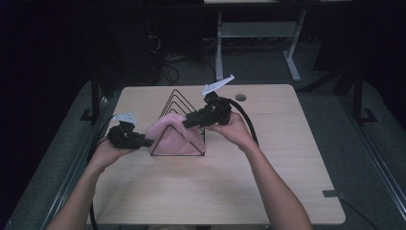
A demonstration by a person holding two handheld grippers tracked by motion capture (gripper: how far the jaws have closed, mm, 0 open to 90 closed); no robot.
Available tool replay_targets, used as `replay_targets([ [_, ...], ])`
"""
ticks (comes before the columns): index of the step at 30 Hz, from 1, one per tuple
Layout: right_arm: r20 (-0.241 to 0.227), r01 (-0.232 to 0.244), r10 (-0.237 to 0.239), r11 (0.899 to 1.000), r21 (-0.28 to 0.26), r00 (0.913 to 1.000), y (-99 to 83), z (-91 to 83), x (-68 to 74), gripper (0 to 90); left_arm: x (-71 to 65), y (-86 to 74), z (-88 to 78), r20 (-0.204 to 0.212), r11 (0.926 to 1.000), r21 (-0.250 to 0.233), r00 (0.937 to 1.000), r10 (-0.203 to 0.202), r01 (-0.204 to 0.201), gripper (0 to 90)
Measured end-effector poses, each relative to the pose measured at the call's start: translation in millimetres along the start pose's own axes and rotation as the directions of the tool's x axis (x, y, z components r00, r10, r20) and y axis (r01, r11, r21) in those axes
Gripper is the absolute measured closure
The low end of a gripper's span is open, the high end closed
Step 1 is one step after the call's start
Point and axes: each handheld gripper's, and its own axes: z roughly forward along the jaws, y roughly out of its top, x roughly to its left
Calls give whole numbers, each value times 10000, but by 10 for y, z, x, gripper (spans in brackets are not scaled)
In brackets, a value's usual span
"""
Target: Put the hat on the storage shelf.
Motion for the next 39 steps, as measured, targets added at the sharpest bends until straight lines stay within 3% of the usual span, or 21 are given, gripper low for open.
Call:
replay_targets([
  [9, 1087, -249, 281, 9992, -307, 9937, -225, -351, -69, 445, -35, -12, -91, -236, 9996, 54, 9994, -258, 259, 507],
  [16, 1875, -534, 595, 9979, -377, 9805, -445, -605, -90, 376, -55, -44, -119, -419, 9998, 173, 9990, -125, 133, 433],
  [20, 2355, -790, 878, 9958, -466, 9679, -602, -777, -102, 348, -58, -77, -122, -287, 9989, 161, 9987, -426, 431, 390],
  [29, 2754, -1326, 1483, 9883, -749, 9498, -842, -984, -111, 315, -77, -161, -175, -442, 9981, 88, 9972, -602, 607, 329],
  [39, 3185, -1663, 1822, 9831, -767, 9302, -1098, -1175, -88, 277, -96, -311, -215, -606, 9974, 144, 9958, -691, 701, 281],
])
